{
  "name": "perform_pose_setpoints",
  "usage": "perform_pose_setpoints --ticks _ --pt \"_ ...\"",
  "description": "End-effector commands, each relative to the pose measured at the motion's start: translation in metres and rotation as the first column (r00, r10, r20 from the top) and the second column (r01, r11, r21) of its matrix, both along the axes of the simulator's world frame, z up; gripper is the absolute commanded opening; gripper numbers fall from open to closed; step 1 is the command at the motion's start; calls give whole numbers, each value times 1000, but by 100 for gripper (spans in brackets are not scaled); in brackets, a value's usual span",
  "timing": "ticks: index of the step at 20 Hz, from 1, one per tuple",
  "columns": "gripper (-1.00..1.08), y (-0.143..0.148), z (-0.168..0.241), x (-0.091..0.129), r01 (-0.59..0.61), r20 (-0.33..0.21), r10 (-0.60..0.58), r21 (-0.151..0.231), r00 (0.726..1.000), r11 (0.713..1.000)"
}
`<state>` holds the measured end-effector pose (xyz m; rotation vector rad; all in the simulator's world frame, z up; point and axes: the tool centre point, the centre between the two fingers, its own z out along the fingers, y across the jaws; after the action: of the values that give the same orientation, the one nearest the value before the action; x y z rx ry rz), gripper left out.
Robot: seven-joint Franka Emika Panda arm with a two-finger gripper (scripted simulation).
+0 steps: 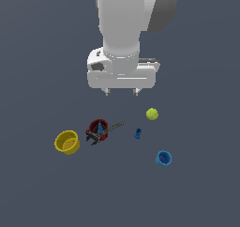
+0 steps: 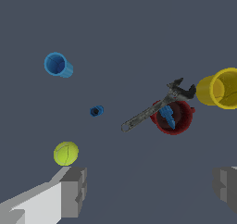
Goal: Pick up a designated object from a clutter of objects.
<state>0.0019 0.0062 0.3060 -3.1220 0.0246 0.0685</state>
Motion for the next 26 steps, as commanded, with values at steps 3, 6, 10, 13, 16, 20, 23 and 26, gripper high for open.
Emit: perform_pose_setpoints --ticks 3,6,10,13,16,20,23,26 --pt "100 1 0 0 -7 -1 7 -2 1000 1000" --pt "100 9 1 -1 -42 -6 42 -12 999 999" --pt "100 17 4 -2 -75 -12 75 -22 997 997" --pt "100 16 3 -2 -73 -12 72 -21 997 997" --pt "100 13 0 -1 -77 -10 76 -20 997 997" --pt "100 7 -12 2 -93 -7 93 -17 996 996" --pt "100 -2 -25 5 -111 -3 111 -13 994 994" --pt "100 -13 -43 9 -135 3 135 -10 991 991"
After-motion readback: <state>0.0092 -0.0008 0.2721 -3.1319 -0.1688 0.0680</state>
